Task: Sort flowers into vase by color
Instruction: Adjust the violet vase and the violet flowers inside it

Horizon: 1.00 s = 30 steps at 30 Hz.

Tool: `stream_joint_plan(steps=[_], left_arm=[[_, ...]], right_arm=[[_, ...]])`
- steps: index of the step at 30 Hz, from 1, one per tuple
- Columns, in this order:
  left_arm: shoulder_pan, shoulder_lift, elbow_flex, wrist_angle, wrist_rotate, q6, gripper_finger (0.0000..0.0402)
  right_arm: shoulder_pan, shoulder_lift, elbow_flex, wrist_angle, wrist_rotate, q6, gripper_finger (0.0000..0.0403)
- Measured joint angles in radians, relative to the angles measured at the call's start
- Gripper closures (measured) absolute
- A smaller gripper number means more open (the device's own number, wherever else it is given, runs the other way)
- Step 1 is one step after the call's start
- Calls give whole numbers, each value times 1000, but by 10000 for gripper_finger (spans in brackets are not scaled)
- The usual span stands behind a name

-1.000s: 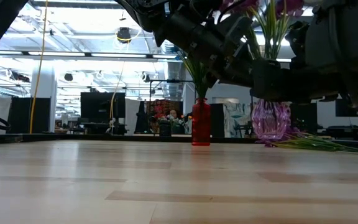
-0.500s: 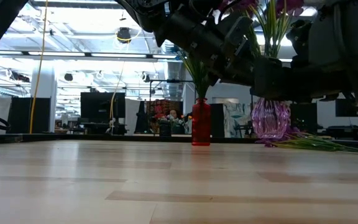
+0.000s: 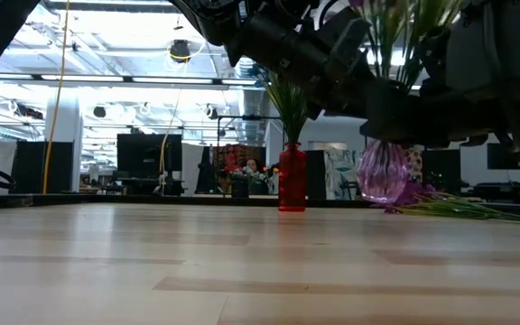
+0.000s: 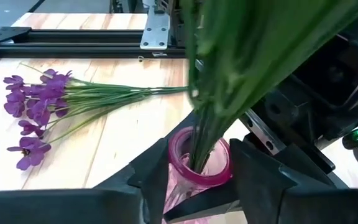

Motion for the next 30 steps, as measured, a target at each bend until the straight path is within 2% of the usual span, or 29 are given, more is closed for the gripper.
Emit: stream_joint_plan(steps=[8,14,22,30], left_arm=[[1,0,0,-4,-6,-3,291],[1,0,1,-11,-18,-4,296],[0,0,0,-35,-62,-34,271],[3,0,35,-83,-76,1,230]], right_arm=[[0,0,-1,2,-3,-1,228],[-1,0,-2,-2,-13,-3,229],[-30,0,-2,-4,-92,0,249],[-56,0,-3,-8,-115,1,239]])
